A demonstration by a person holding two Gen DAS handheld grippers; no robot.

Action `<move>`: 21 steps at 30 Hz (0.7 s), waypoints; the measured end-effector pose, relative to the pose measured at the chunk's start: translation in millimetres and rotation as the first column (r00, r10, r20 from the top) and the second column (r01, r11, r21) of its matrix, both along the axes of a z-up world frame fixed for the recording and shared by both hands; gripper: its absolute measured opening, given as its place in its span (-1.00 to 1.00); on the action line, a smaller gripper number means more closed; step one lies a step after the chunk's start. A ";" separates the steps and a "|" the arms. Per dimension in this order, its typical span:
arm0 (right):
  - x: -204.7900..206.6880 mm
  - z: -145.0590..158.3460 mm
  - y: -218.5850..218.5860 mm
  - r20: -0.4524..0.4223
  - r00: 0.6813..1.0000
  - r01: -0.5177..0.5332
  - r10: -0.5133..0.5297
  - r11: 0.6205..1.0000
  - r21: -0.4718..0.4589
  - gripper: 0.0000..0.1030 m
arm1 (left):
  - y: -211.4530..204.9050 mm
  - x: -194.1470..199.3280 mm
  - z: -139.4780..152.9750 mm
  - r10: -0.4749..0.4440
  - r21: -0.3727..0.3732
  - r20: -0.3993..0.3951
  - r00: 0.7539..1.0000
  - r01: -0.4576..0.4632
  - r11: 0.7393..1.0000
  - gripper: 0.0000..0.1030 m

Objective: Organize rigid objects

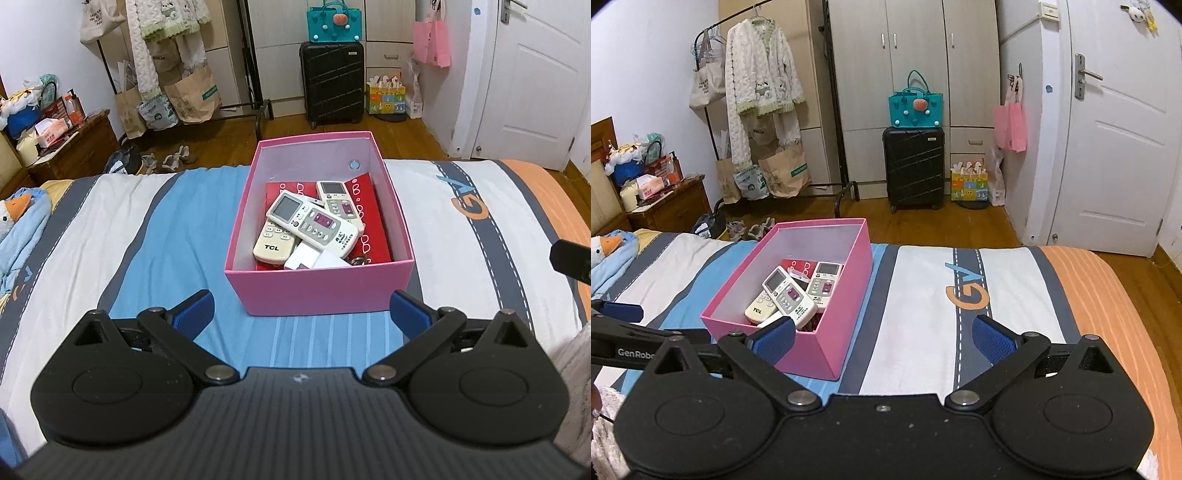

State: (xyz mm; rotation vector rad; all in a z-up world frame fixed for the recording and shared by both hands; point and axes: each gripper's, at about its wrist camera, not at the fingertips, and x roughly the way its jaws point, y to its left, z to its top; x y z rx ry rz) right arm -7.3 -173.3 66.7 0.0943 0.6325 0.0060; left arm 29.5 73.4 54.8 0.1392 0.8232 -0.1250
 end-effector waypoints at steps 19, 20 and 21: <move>7.2 -7.6 -1.3 -0.040 0.999 0.031 -0.030 0.999 0.008 1.00 | 1.8 5.9 -5.7 0.025 -0.005 -0.040 0.999 -0.025 1.000 1.00; 7.2 -8.0 -1.8 -0.042 0.999 0.032 -0.031 0.999 0.008 1.00 | 2.1 5.7 -5.8 0.027 -0.006 -0.040 0.999 -0.027 1.000 1.00; 7.1 -8.1 -1.9 -0.044 0.999 0.033 -0.032 0.999 0.008 1.00 | 2.3 5.7 -5.8 0.028 -0.006 -0.041 0.999 -0.028 1.000 1.00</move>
